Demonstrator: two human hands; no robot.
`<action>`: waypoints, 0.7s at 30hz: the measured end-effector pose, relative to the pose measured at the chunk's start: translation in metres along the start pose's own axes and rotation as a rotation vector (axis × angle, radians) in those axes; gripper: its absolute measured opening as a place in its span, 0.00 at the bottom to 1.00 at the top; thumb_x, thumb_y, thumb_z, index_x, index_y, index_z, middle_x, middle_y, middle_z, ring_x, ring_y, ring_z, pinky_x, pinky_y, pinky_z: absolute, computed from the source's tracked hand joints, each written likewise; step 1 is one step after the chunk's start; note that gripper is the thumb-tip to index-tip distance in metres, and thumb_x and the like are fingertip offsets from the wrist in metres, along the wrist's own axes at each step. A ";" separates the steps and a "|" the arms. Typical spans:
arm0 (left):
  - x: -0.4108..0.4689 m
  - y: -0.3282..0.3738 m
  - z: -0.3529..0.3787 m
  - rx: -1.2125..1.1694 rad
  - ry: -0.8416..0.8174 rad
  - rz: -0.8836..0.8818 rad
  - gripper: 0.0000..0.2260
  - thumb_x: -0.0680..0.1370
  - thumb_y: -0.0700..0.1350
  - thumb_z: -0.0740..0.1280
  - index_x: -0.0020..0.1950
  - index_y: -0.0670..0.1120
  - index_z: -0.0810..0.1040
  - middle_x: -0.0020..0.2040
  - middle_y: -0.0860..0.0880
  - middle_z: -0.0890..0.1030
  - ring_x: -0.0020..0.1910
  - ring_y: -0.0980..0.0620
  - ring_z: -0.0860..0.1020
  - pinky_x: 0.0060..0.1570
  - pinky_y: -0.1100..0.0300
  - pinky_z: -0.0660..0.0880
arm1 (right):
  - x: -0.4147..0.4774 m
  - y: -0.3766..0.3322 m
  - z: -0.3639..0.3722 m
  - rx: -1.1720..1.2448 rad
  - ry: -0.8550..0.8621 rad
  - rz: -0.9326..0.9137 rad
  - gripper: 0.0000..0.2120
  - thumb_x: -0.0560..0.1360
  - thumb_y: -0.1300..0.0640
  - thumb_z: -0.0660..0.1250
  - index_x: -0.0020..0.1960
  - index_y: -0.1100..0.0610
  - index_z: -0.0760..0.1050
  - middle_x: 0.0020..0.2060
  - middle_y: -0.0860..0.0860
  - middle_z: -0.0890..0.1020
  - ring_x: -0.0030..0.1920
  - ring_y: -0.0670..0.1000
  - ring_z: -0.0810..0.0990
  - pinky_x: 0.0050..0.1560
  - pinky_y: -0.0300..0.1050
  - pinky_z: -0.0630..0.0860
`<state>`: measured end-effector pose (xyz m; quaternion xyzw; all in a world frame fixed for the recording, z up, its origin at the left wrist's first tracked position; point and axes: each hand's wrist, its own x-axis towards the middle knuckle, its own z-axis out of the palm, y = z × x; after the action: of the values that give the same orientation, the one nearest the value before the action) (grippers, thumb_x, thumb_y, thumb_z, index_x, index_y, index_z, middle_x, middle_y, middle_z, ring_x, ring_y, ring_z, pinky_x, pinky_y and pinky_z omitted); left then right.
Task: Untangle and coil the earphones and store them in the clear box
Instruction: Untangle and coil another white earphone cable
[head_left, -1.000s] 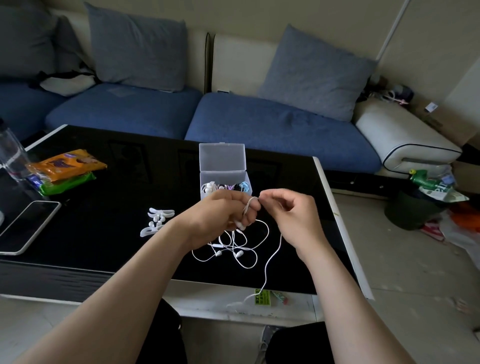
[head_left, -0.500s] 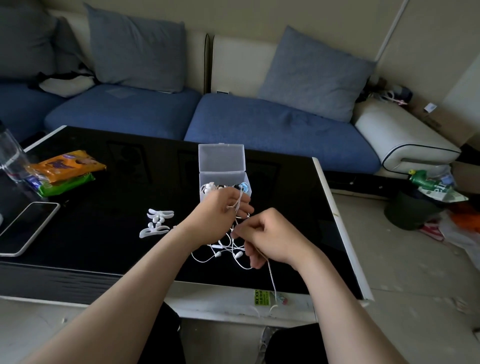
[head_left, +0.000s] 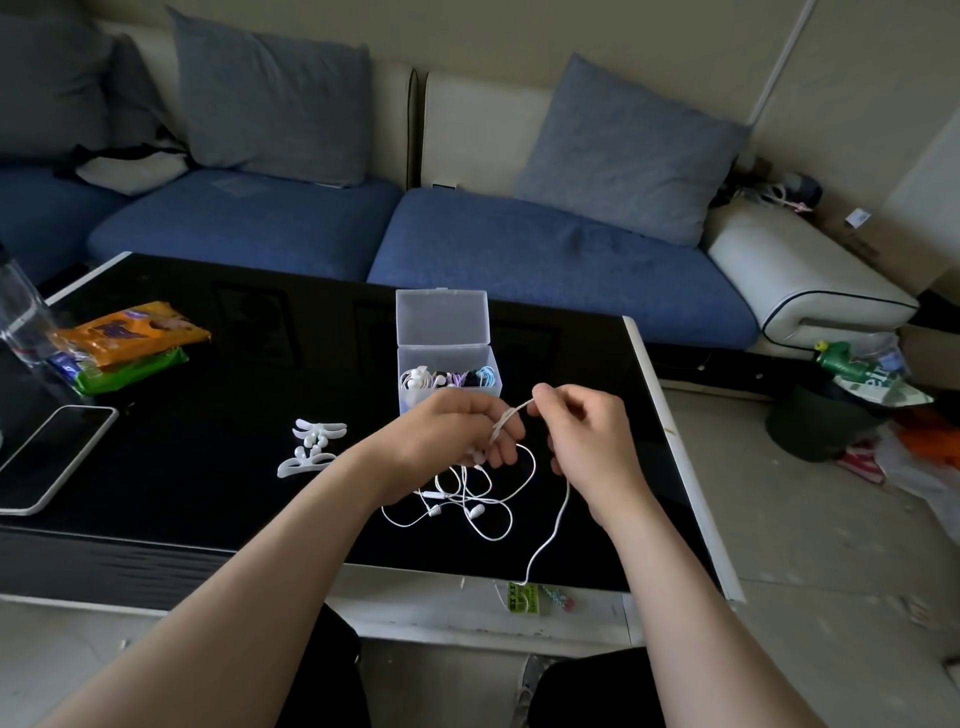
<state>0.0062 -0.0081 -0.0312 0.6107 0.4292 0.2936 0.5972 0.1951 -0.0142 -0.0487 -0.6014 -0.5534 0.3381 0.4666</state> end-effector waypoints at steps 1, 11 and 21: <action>0.001 0.000 -0.002 -0.075 -0.005 -0.001 0.15 0.79 0.29 0.58 0.54 0.39 0.83 0.41 0.44 0.83 0.40 0.53 0.78 0.44 0.62 0.74 | 0.001 0.001 0.000 -0.018 -0.021 -0.004 0.15 0.84 0.49 0.68 0.41 0.53 0.85 0.25 0.43 0.77 0.31 0.46 0.76 0.37 0.50 0.74; 0.000 0.000 -0.007 -0.411 0.129 0.095 0.14 0.82 0.31 0.65 0.65 0.41 0.80 0.58 0.45 0.87 0.55 0.51 0.85 0.50 0.63 0.76 | -0.008 0.000 0.016 -0.064 -0.431 0.195 0.21 0.88 0.49 0.59 0.40 0.57 0.76 0.30 0.51 0.71 0.28 0.49 0.69 0.28 0.45 0.71; 0.004 -0.022 -0.010 0.645 0.146 0.121 0.20 0.76 0.29 0.59 0.45 0.54 0.79 0.43 0.55 0.84 0.42 0.63 0.81 0.41 0.66 0.74 | -0.013 -0.013 0.015 -0.032 -0.341 -0.016 0.15 0.80 0.61 0.66 0.35 0.56 0.80 0.22 0.45 0.72 0.24 0.48 0.69 0.28 0.45 0.69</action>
<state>-0.0039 -0.0014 -0.0520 0.7700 0.5044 0.2208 0.3224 0.1746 -0.0251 -0.0435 -0.5383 -0.6346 0.4225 0.3591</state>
